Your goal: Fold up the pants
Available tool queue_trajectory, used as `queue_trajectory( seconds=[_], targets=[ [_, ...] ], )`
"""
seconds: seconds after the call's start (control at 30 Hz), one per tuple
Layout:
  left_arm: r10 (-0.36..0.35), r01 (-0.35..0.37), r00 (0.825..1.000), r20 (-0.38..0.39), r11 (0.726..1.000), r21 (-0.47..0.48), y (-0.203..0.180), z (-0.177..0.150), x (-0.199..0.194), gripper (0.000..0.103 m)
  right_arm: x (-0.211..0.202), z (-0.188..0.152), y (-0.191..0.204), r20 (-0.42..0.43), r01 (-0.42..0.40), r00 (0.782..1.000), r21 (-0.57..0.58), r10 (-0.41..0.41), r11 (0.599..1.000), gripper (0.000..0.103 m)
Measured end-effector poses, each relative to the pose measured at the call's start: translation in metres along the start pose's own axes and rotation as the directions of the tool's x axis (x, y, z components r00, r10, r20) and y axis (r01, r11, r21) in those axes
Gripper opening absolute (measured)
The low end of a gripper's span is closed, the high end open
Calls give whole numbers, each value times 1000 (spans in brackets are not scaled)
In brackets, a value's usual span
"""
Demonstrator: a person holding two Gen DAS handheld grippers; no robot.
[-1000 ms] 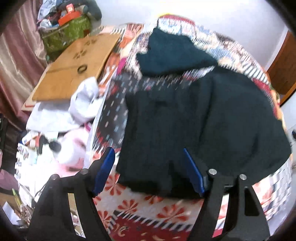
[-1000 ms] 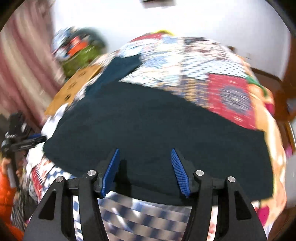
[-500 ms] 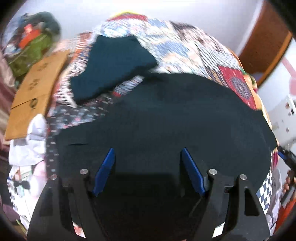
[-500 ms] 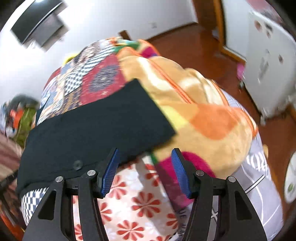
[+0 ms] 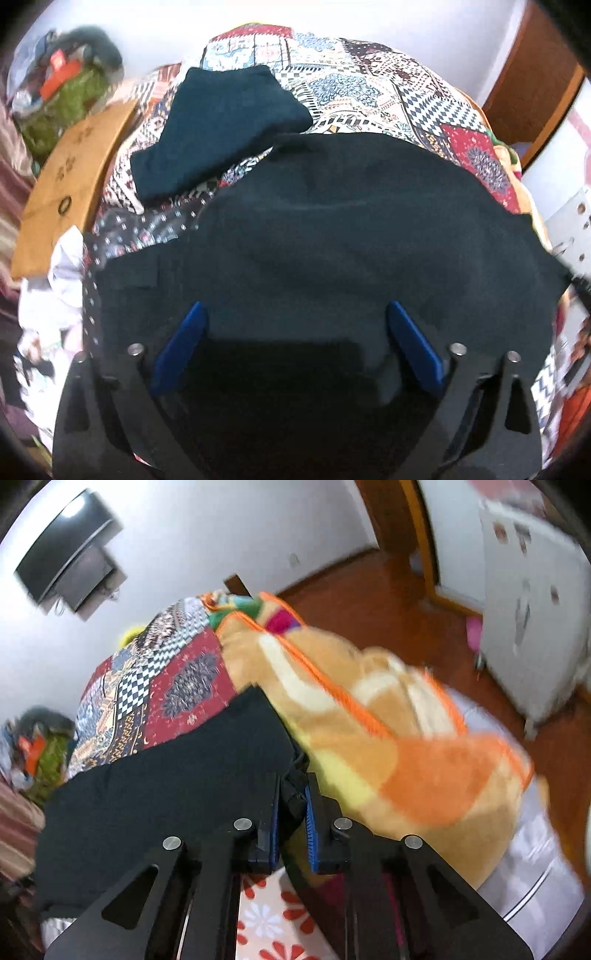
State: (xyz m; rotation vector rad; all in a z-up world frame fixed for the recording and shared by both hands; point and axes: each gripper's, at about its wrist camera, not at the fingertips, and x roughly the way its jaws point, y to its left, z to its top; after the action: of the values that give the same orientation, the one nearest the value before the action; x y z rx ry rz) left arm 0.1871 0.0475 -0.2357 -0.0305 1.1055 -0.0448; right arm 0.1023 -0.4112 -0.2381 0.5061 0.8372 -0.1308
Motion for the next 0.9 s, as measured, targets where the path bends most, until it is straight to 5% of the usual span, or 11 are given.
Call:
queue_trajectory(
  seconds=[0.17, 0.3, 0.4, 0.53, 0.6, 0.7, 0.9],
  targets=[
    [-27, 27, 1000, -9, 999, -17, 11, -5, 1, 102, 5, 17, 2, 8, 71, 997, -95, -71, 993, 9],
    [-42, 41, 999, -19, 999, -30, 18, -14, -4, 102, 31, -1, -9, -57, 219, 971, -171, -232, 961, 0],
    [5, -5, 1000, -21, 1000, 8, 19, -8, -12, 101, 17, 0, -24, -65, 177, 981, -109, -185, 978, 0],
    [32, -33, 999, 31, 999, 3, 22, 28, -18, 100, -11, 15, -18, -25, 166, 985, -130, -171, 978, 14],
    [0, 0, 1000, 20, 1000, 6, 22, 47, -8, 100, -19, 21, -15, -16, 142, 989, -124, -145, 982, 37],
    [-78, 80, 996, -53, 996, 35, 6, 66, 19, 100, -31, 23, -7, 20, 91, 996, -107, -90, 990, 53],
    [-36, 47, 996, -76, 989, 141, -33, 90, 62, 101, -23, 11, 9, -14, 29, 999, -94, -30, 995, 59]
  ],
)
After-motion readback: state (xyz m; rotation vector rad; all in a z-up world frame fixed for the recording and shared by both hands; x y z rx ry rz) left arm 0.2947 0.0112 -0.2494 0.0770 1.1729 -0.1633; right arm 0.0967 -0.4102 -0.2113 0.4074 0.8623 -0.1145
